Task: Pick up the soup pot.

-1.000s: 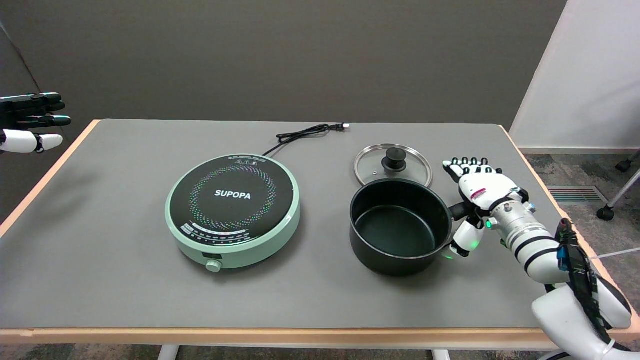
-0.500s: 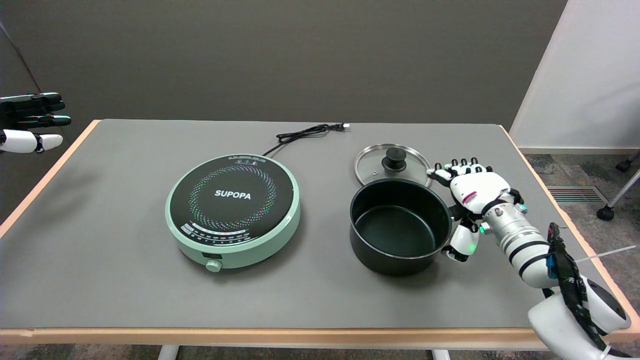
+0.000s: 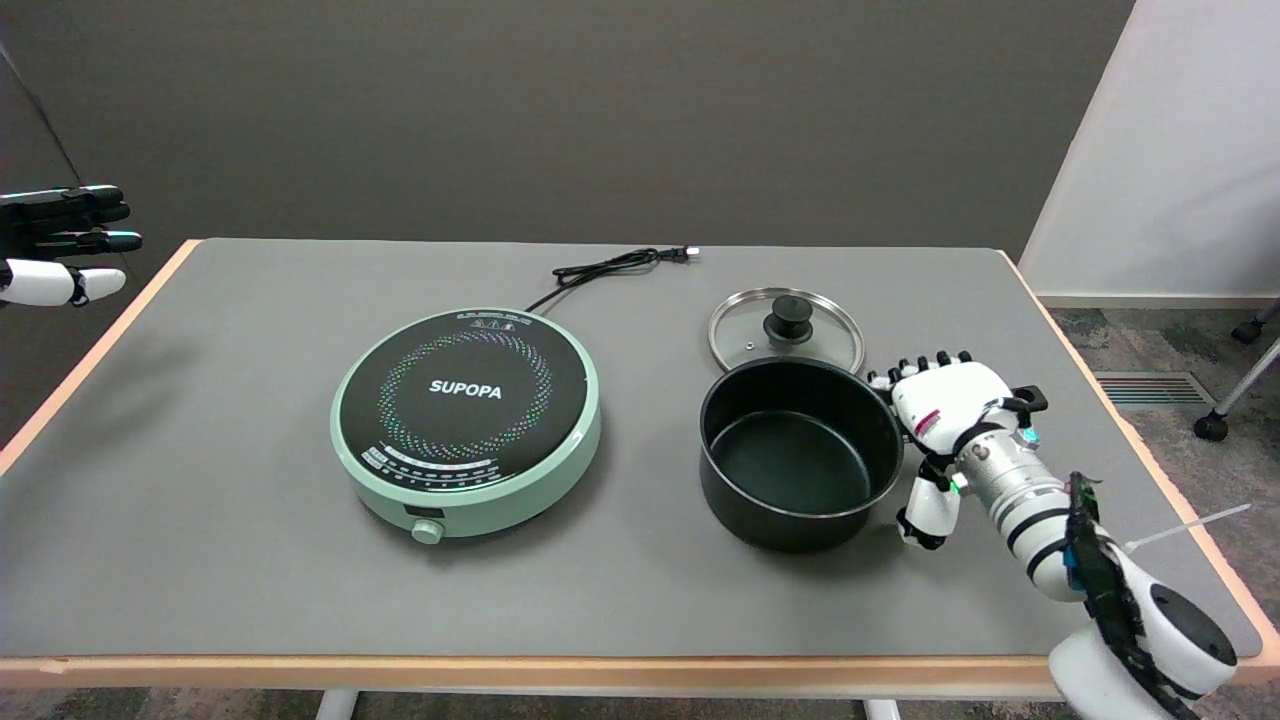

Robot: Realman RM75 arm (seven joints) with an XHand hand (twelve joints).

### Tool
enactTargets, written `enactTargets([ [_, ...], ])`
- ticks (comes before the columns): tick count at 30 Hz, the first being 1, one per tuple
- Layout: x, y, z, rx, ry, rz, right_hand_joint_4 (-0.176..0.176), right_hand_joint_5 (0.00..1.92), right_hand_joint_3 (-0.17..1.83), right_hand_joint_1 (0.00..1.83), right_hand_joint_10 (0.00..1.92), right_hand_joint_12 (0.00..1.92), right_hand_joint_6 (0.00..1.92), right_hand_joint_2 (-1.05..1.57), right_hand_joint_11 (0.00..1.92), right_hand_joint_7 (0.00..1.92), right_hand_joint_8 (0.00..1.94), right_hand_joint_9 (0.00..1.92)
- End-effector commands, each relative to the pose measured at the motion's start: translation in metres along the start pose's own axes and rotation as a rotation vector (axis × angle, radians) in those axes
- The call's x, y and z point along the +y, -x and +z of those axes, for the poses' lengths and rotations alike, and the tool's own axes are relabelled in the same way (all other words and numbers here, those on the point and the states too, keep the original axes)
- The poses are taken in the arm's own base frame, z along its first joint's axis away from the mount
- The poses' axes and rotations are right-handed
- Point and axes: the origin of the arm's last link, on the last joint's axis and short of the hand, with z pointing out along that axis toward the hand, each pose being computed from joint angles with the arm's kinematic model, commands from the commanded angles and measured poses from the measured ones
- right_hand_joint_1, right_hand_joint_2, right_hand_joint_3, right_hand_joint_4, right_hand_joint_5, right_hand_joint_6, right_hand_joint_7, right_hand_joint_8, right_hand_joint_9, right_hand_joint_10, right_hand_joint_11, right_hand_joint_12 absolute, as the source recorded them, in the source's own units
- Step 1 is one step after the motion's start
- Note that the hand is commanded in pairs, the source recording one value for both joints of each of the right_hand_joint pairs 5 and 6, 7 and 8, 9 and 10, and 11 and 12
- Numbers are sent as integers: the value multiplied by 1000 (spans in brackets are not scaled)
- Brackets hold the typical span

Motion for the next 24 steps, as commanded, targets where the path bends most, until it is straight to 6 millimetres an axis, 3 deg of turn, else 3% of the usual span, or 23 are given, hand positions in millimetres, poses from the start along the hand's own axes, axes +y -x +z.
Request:
enactTargets([
  [1,-15,15,-7,-27,7,-169,176,615,1718,1038,615,615,615,-454,615,615,615,615],
  [7,-11,0,-3,16,22,-178,176,685,1711,1025,685,685,685,-413,685,685,685,685],
  [9,-9,-5,-1,31,26,-178,176,756,1642,1014,756,756,756,-351,756,756,756,756],
  [11,-8,-10,1,47,29,-182,176,928,1423,990,928,928,928,-195,928,928,928,928],
  [12,-7,-14,2,58,31,-182,70,1024,1264,982,1024,1024,1024,-101,1024,1024,1024,1024],
  [13,-7,-17,3,67,32,-182,8,1075,1169,983,1075,1075,1075,-47,1075,1075,1075,1075],
  [16,-6,-20,3,78,33,-182,-96,1300,827,1026,1300,1300,1300,145,1300,1300,1300,1300],
  [17,-6,-21,4,80,33,-183,-103,1420,746,1050,1420,1420,1420,210,1420,1420,1420,1420],
  [19,-8,-20,4,78,27,-185,-81,1620,664,1094,1620,1620,1620,285,1620,1620,1620,1620],
  [22,-9,-19,4,75,23,-185,-51,1733,634,1134,1733,1733,1733,346,1733,1733,1733,1733],
  [24,-9,-19,4,74,23,-184,-53,1730,654,1150,1730,1730,1730,323,1730,1730,1730,1730],
])
